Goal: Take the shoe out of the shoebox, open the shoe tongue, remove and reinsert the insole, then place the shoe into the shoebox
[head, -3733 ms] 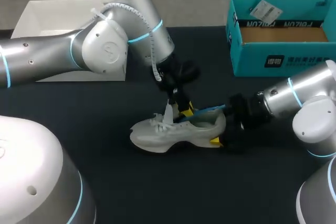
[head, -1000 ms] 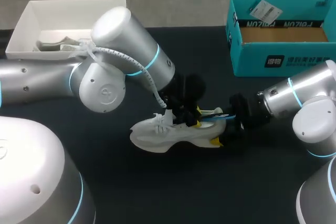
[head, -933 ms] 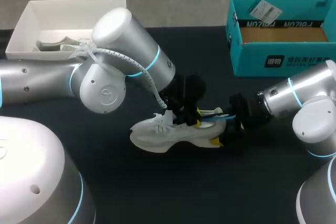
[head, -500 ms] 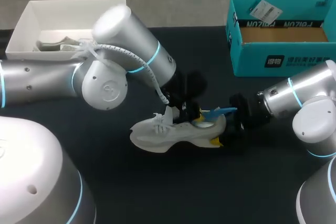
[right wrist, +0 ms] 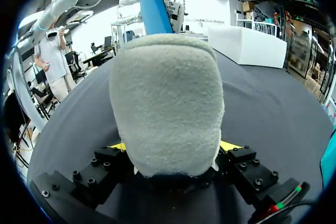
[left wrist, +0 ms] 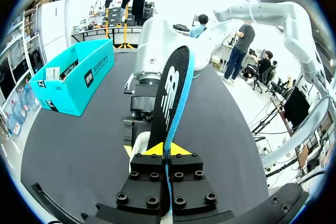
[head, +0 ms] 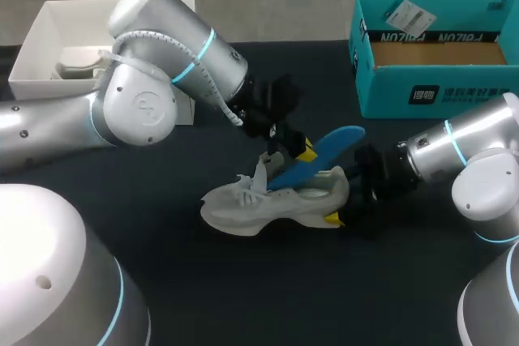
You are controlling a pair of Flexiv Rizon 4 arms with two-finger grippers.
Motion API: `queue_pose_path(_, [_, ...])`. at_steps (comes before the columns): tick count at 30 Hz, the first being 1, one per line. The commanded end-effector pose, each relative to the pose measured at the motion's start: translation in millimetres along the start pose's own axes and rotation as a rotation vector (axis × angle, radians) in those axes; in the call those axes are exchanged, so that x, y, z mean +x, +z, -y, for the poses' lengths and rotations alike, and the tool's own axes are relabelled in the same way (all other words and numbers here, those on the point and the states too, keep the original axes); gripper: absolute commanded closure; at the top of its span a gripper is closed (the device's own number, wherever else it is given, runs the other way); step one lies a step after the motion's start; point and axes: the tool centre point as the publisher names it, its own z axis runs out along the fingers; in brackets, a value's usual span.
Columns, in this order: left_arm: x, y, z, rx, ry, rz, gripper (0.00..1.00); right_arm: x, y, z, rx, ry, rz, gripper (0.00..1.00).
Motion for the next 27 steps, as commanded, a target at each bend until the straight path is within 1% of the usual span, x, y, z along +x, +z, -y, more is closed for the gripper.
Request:
queue_pose_path(1, [2.7,-10,3,0.032,0.008,-0.014,1.00,2.0,5,3.5,0.002,0.000,0.003,1.00])
queue_pose_path(4, [5.0,-12,14,0.020,0.028,-0.004,1.00,2.0,5,3.5,0.002,0.000,0.003,1.00])
queue_pose_path(27, [5.0,-12,14,0.020,0.028,-0.004,1.00,2.0,5,3.5,0.002,0.000,0.003,1.00])
